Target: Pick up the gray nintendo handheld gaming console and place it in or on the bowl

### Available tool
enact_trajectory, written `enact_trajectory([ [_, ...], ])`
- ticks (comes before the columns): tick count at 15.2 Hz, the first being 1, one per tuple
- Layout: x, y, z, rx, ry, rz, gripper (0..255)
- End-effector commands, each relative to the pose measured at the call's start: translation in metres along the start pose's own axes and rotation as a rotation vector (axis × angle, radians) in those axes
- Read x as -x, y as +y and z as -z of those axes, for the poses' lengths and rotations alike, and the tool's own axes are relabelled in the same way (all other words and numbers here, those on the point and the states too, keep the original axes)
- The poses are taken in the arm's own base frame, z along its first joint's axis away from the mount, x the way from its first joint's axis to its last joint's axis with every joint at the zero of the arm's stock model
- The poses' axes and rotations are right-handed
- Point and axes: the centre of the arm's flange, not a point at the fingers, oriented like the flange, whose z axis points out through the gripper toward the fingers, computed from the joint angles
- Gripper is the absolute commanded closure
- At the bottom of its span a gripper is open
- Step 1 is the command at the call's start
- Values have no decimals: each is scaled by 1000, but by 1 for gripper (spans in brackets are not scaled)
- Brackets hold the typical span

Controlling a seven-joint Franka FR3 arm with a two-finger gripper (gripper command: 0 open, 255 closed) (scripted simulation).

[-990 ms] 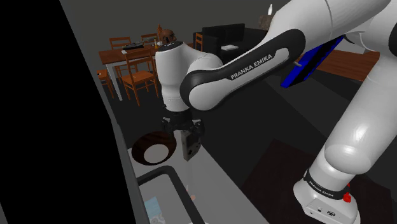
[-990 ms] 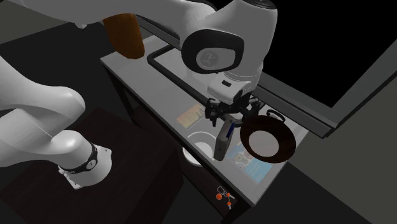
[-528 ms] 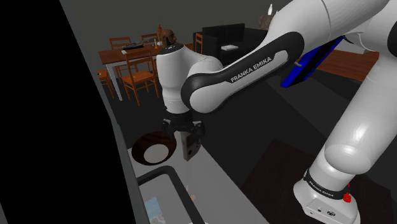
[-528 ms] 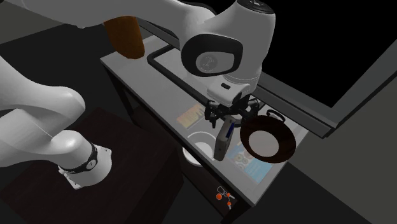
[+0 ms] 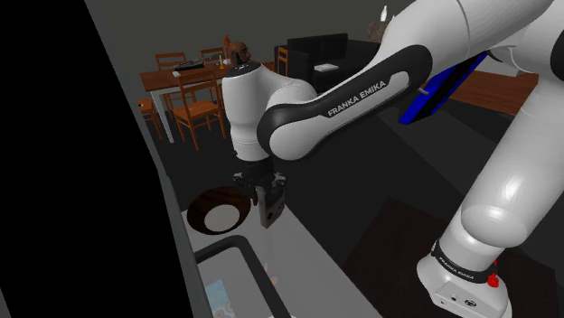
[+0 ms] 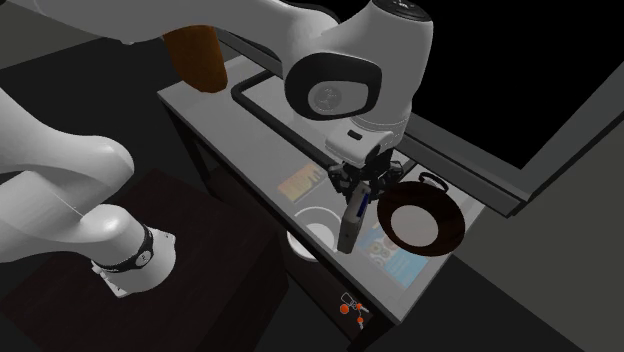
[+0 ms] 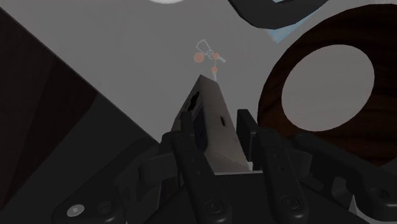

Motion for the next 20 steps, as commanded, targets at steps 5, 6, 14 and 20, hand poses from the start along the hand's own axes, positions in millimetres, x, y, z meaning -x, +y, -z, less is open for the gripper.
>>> enact_trajectory([
  [5, -1, 0, 10, 1, 0, 0, 255],
  [6, -1, 0, 15, 1, 0, 0, 255],
  [14, -3, 1, 57, 1, 0, 0, 255],
  [20, -5, 2, 89, 1, 0, 0, 255],
])
